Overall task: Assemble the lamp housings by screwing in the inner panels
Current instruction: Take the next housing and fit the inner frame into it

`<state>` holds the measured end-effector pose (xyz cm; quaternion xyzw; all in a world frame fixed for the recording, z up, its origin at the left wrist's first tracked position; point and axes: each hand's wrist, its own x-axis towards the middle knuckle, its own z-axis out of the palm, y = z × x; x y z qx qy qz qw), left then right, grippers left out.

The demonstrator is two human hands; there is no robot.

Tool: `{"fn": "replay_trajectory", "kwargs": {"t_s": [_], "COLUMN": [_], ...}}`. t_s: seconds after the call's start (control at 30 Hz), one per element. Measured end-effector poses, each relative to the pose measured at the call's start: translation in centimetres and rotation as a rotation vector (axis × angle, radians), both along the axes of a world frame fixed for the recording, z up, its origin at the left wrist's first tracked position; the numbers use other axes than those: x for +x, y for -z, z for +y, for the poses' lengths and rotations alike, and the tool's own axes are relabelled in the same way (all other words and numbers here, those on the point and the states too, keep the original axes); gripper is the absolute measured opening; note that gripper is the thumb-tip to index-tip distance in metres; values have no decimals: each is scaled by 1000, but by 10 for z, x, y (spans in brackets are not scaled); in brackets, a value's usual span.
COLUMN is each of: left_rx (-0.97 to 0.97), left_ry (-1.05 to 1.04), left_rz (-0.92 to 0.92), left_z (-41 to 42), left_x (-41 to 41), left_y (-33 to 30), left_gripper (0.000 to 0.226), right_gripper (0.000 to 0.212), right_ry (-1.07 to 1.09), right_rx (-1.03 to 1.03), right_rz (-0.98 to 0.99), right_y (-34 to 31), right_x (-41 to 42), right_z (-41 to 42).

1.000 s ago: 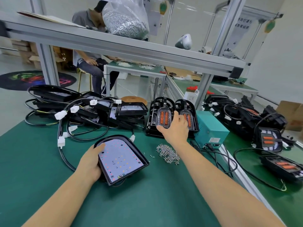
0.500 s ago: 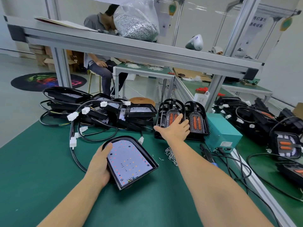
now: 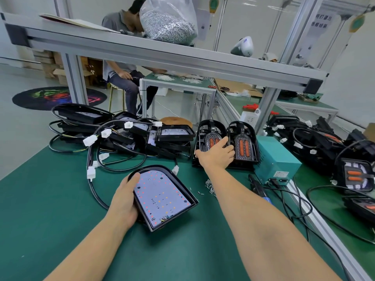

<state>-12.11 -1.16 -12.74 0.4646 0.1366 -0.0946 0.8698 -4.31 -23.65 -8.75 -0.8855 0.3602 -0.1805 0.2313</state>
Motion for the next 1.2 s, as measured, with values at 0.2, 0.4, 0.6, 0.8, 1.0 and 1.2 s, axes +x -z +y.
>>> {"fn": "replay_trajectory", "kwargs": {"t_s": [0.2, 0.4, 0.6, 0.8, 1.0, 1.2], "left_rx": [-44, -120, -107, -75, -163, -222], "left_ry": [-5, 4, 32, 43, 41, 112], "left_rz": [42, 130, 139, 97, 109, 104], "left_z": [-1, -1, -1, 3, -3, -4], "left_x": [2, -1, -5, -11, -17, -21], "left_y": [0, -4, -6, 0, -2, -4], "left_gripper": [30, 52, 52, 56, 67, 70], "right_gripper": [112, 111, 110, 113, 102, 109], "right_ry": [13, -322, -602, -586, -574, -620], "right_rx": [74, 133, 25, -164, -337, -400], "right_rz": [-124, -205, -69, 49, 28, 144], "right_y": [-14, -22, -12, 6, 11, 10], "right_x": [-24, -101, -169, -184, -186, -191], "right_z": [-1, 28, 70, 86, 103, 99]}}
